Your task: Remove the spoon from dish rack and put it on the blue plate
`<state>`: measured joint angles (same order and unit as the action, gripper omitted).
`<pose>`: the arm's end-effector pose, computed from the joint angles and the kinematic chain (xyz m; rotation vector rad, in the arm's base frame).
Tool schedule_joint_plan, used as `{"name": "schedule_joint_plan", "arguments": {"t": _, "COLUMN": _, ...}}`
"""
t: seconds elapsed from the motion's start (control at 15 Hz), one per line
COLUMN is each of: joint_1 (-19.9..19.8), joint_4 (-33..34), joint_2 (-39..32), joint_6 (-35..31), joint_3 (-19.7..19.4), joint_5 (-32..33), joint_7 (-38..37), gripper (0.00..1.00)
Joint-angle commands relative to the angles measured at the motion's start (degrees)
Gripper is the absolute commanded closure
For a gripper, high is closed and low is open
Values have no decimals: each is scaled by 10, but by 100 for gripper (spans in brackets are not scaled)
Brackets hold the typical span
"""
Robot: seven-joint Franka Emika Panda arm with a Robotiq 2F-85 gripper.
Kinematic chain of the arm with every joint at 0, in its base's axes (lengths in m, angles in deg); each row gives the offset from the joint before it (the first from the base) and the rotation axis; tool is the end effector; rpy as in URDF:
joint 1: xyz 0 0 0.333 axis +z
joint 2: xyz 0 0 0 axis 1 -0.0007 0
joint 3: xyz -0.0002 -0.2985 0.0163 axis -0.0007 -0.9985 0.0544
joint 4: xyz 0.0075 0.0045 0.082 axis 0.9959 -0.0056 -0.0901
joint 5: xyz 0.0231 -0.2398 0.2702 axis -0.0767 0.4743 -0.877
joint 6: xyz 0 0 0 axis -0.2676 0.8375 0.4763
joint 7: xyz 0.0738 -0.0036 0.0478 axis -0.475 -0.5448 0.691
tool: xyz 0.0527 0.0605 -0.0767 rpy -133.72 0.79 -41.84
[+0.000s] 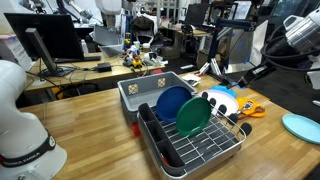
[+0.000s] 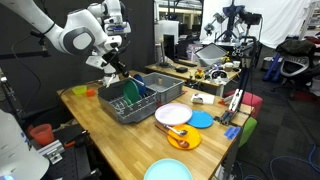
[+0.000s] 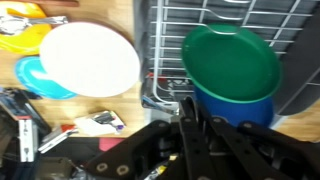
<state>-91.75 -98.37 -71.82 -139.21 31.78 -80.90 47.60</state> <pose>0.3850 0.1615 0.3572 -2.9443 -0.3793 -0.8004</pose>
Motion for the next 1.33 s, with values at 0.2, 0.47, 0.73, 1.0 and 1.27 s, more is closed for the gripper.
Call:
{"name": "schedule_joint_plan", "arguments": {"t": 0.2, "joint_1": -158, "joint_4": -9, "joint_2": 82, "joint_6": 52, "joint_3": 97, "joint_5": 136, "joint_7": -134, "gripper": 98}}
{"name": "schedule_joint_plan", "arguments": {"t": 0.47, "joint_1": -163, "joint_4": -9, "joint_2": 89, "joint_6": 57, "joint_3": 105, "joint_5": 138, "joint_7": -143, "gripper": 92}}
{"name": "schedule_joint_plan", "arguments": {"t": 0.73, "joint_1": -163, "joint_4": -9, "joint_2": 87, "joint_6": 56, "joint_3": 103, "joint_5": 138, "joint_7": -143, "gripper": 92}}
{"name": "schedule_joint_plan", "arguments": {"t": 1.0, "joint_1": -163, "joint_4": -9, "joint_2": 87, "joint_6": 56, "joint_3": 103, "joint_5": 138, "joint_7": -143, "gripper": 92}}
{"name": "schedule_joint_plan", "arguments": {"t": 1.27, "joint_1": -178, "joint_4": -14, "joint_2": 93, "joint_6": 50, "joint_3": 112, "joint_5": 139, "joint_7": -162, "gripper": 98}}
